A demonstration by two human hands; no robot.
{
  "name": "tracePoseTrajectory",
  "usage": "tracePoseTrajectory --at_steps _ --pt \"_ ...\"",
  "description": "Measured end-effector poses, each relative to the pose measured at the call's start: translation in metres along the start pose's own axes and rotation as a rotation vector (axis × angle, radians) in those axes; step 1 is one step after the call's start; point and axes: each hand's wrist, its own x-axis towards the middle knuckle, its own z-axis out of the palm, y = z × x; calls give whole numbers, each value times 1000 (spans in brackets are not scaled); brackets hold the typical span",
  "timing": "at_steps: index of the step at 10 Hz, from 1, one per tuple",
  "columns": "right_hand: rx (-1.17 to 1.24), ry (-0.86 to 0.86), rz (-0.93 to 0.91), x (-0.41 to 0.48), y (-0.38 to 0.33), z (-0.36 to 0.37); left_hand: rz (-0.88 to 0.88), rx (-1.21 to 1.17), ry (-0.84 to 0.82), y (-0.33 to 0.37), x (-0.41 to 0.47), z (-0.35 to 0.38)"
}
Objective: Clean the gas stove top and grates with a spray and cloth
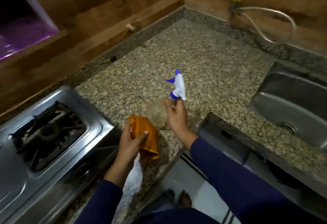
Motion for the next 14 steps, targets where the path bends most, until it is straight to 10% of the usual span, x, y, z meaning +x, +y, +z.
tracePoseTrajectory --at_steps 6,9,14 --pt "-160 1005 41 -123 68 -373 -320 73 -918 -41 -27 356" --pt "-203 982 91 -108 104 -435 -338 283 -858 -85 -25 449" --pt "-254 842 105 -123 142 -411 210 798 -616 -89 -39 432"
